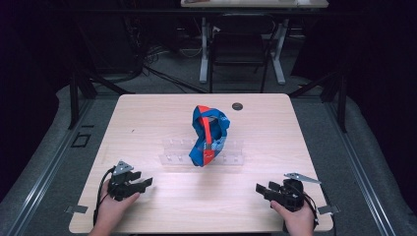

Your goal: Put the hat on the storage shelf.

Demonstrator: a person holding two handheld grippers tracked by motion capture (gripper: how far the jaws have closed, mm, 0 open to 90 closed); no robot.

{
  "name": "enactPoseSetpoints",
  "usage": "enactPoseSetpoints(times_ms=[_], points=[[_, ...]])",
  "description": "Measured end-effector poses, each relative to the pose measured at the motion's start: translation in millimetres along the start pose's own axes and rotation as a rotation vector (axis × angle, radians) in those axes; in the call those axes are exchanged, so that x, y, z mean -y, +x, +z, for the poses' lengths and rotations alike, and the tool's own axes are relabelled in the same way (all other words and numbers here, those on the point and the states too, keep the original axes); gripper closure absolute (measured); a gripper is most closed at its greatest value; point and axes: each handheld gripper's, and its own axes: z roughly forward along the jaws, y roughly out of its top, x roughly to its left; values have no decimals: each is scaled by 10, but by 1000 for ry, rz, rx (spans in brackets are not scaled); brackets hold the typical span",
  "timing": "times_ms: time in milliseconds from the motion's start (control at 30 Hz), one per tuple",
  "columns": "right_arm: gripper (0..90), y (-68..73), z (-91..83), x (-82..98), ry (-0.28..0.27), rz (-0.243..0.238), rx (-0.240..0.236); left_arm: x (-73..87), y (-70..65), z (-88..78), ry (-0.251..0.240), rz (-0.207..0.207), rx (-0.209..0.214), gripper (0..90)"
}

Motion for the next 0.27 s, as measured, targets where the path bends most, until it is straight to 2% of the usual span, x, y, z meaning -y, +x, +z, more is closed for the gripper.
enactPoseSetpoints(times_ms=[267], points=[[343, 6, 14, 14, 2, -11, 9, -3, 0, 7, -2, -5, -2, 414]])
